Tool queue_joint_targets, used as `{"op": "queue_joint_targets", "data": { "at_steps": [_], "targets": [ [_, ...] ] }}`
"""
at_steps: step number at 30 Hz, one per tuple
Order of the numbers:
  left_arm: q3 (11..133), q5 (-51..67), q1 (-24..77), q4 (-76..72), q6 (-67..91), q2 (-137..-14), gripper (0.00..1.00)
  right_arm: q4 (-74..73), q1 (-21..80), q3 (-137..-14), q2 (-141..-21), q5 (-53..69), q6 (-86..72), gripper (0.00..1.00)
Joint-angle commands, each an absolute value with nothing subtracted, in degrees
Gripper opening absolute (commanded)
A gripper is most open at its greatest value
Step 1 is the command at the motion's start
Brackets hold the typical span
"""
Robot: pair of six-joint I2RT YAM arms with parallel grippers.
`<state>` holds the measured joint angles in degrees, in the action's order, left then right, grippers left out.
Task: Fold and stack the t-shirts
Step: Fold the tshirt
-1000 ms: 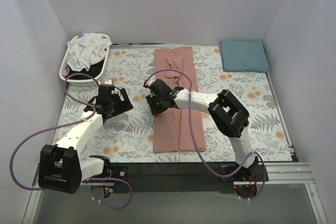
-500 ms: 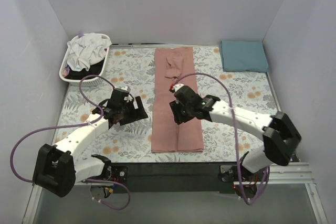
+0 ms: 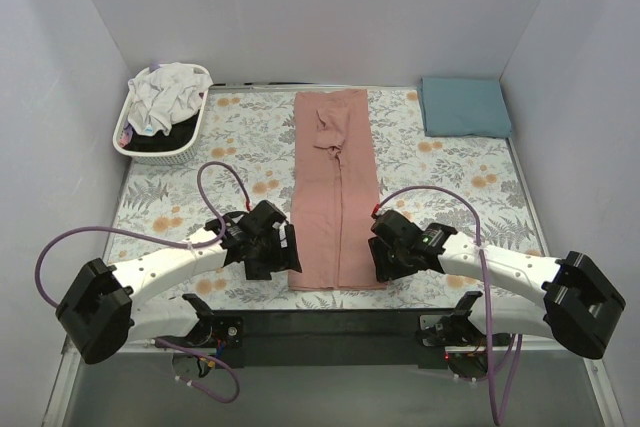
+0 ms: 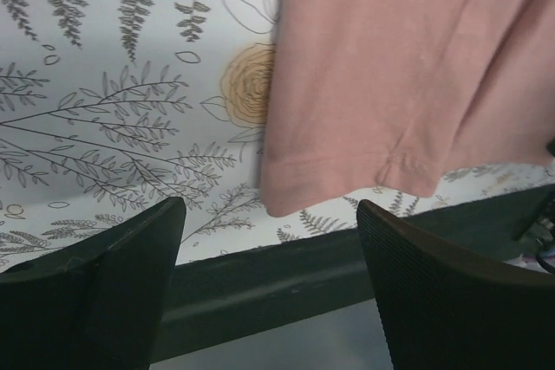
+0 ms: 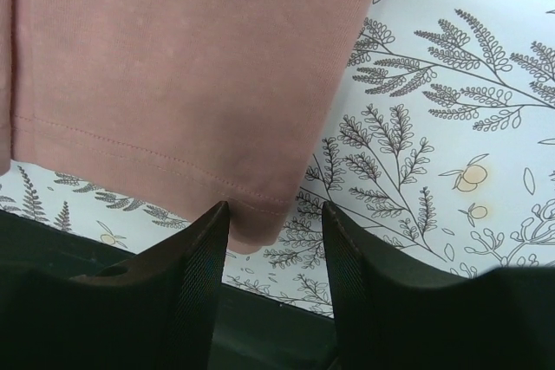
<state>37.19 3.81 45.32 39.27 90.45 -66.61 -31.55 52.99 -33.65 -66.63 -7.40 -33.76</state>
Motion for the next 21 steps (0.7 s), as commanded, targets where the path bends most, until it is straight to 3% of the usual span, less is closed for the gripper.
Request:
{"op": "queue_joint_targets", "data": {
  "at_steps": [1,11,20,21],
  "targets": [
    [37.97,-1.21,46.32,41.13,94.66,-68.20,0.79,-30.41,53.17,-33.57,-66.70,-8.18,-35.95,0.54],
    [41.13,-2.46,49.39,41.48,95.89,-72.77,0.73,-30.32,53.17,-31.38,-69.09,-2.90,-36.74,0.49],
    [43.24,-3.69,52.38,43.24,96.86,-76.81,0.64,-32.70,53.61,-30.24,-68.47,-1.67,-37.27,0.34],
    [43.33,-3.69,52.56,43.33,96.86,-77.25,0.64,-32.78,53.61,-30.32,-68.55,-1.67,-37.18,0.27]
  ]
}}
